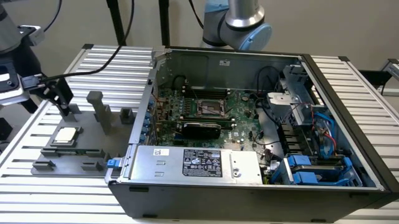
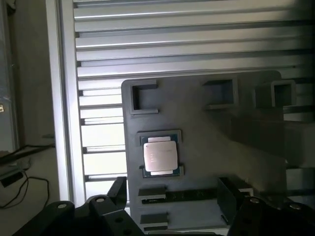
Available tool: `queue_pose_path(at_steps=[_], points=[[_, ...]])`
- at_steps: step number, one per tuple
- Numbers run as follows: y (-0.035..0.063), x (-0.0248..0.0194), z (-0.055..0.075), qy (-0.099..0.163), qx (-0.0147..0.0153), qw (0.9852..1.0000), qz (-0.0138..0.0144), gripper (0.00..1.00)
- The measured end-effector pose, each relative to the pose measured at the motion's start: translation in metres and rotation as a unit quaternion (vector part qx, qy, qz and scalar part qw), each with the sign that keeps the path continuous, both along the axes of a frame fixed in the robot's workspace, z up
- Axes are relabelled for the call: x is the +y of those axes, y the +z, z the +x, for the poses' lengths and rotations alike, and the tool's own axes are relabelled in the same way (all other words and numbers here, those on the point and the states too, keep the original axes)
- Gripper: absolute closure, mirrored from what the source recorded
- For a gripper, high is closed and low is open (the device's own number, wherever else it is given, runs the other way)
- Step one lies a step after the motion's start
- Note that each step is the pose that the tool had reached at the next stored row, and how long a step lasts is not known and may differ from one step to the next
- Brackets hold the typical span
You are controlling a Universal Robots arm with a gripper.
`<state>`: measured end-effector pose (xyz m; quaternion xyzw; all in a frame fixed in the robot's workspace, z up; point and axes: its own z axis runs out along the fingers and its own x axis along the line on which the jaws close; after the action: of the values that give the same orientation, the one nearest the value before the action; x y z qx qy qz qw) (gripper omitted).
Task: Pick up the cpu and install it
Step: 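Pick up the cpu and move it towards the insertion slot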
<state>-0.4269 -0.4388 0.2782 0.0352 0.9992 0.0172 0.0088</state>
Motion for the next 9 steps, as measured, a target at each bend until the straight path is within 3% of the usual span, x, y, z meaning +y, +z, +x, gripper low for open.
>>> queue_pose_path(at_steps=[9], points=[[-0.0162,-0.0012,0.002,0.000,0.0000,1.0000,0.0000,0.17]])
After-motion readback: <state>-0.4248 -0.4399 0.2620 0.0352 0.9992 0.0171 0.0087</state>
